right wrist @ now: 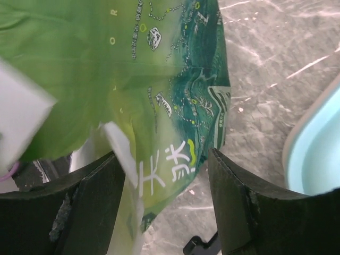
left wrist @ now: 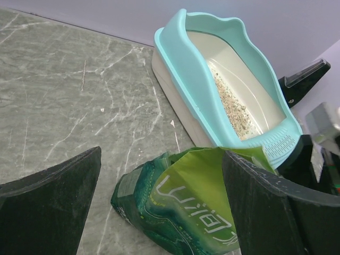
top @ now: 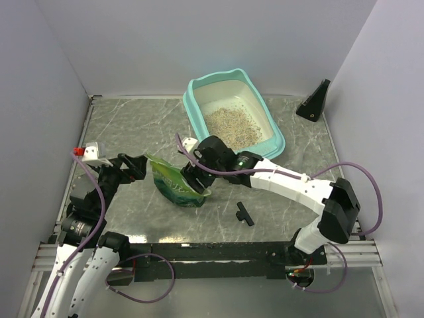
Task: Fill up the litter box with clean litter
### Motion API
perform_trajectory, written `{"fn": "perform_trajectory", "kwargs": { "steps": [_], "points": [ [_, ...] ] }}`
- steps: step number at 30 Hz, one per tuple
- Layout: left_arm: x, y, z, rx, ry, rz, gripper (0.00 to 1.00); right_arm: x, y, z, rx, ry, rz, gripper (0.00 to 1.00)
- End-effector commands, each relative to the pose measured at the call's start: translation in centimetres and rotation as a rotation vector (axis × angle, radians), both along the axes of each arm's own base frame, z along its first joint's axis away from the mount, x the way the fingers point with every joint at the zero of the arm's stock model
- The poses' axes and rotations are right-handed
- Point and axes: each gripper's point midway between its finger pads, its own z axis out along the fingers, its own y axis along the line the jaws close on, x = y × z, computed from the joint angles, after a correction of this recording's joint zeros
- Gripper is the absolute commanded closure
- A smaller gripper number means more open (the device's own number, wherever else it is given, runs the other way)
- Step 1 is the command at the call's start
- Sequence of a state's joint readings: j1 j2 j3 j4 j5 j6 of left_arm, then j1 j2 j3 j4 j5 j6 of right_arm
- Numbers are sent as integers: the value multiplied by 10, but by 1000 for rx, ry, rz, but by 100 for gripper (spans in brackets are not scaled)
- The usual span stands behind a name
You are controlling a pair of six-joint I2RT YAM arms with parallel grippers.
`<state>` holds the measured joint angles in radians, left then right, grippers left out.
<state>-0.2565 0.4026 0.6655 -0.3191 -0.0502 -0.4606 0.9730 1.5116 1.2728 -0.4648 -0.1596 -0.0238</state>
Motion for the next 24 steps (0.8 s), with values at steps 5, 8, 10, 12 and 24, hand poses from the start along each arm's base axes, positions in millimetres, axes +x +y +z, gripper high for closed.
{"fn": "perform_trajectory", "kwargs": {
  "steps": [5,8,10,12,24],
  "points": [
    [3,-1,7,2,-27,-9,1,28,3,-2,-48,-51,-96,100],
    [3,-2,8,2,-28,-10,1,53,-17,14,-116,-202,-270,100],
    [3,-2,8,2,-27,-9,1,59,-24,32,-118,-290,-346,100],
    [3,-2,8,2,-27,-10,1,61,-31,48,-97,-342,-392,100],
    [3,-2,8,1,-26,-13,1,59,-40,56,-72,-435,-433,100]
  ]
}}
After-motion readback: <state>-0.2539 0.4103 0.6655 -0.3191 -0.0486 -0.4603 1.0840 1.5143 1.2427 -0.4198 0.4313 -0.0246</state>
